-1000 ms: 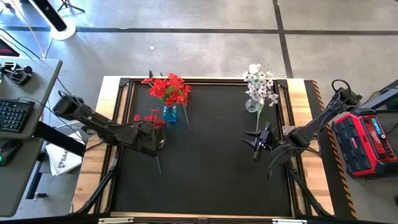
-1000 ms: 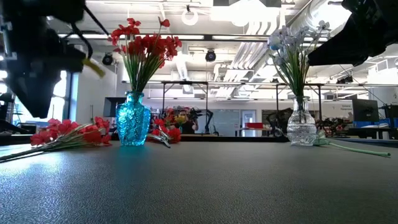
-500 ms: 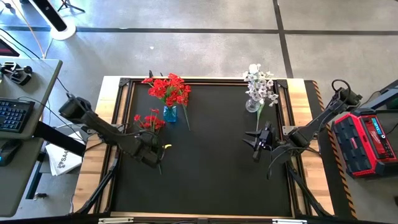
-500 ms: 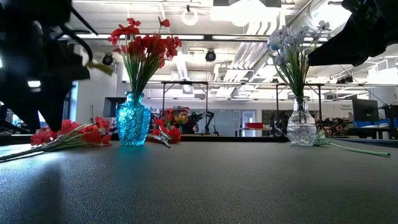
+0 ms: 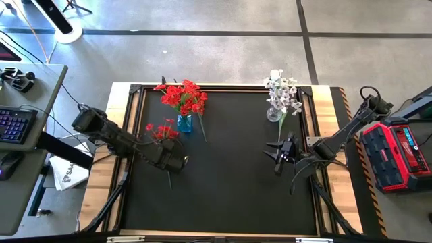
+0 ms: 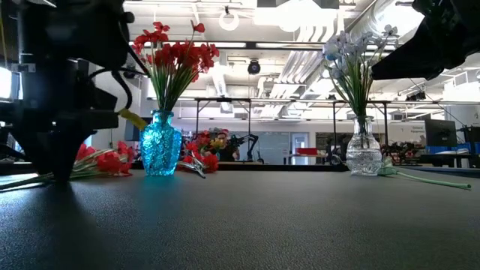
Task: Sort flowers into vase by color
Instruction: Put the bottom red flowers into the blue vase
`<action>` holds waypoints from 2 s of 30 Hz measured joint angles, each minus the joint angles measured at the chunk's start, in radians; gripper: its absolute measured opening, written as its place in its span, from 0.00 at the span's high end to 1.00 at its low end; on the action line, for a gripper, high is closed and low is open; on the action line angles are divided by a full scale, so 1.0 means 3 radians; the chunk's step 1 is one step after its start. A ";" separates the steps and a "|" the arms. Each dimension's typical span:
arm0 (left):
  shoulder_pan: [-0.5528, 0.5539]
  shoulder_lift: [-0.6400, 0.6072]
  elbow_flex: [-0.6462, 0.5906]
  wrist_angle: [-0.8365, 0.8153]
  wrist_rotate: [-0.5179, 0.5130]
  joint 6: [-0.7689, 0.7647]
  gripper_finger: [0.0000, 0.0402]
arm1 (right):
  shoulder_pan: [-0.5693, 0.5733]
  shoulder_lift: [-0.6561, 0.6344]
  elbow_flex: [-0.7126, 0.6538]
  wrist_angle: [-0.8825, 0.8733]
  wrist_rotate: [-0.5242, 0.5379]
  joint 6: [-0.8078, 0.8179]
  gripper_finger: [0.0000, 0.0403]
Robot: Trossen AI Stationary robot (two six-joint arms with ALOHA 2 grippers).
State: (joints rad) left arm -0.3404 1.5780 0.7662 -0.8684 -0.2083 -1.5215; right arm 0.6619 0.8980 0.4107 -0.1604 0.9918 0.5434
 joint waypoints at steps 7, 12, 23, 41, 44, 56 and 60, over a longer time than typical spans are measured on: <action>0.0084 -0.0011 0.0006 0.0018 0.0311 0.0293 0.87 | 0.0000 0.0001 0.0000 -0.0001 -0.0001 -0.0001 0.68; 0.0038 -0.0055 0.0003 -0.0062 0.0555 0.0360 0.98 | 0.0000 0.0001 0.0000 0.0000 -0.0008 -0.0001 0.68; -0.0401 -0.0609 0.0146 -0.0515 0.0795 0.0195 0.99 | -0.0001 0.0001 0.0000 0.0000 -0.0015 -0.0003 0.68; -0.0911 -0.1033 0.0202 0.2428 -0.2598 0.4252 1.00 | 0.0001 0.0001 0.0000 0.0001 -0.0001 0.0006 0.68; -0.0708 -0.0962 0.0202 0.2530 -0.3076 0.4455 0.99 | -0.0001 0.0000 0.0000 0.0000 -0.0001 0.0028 0.68; -0.0152 -0.1378 -0.0272 0.3666 -0.2689 0.5666 1.00 | 0.0001 0.0073 -0.0001 -0.0001 0.0000 0.0059 0.68; -0.0035 -0.1801 -0.0824 0.4885 -0.2185 0.6354 1.00 | 0.0001 0.0165 -0.0001 -0.0001 -0.0003 0.0109 0.68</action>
State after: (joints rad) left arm -0.3510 1.0377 0.5191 0.5970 -0.8639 0.3849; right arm 0.6621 0.9476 0.4103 -0.1607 0.9910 0.5762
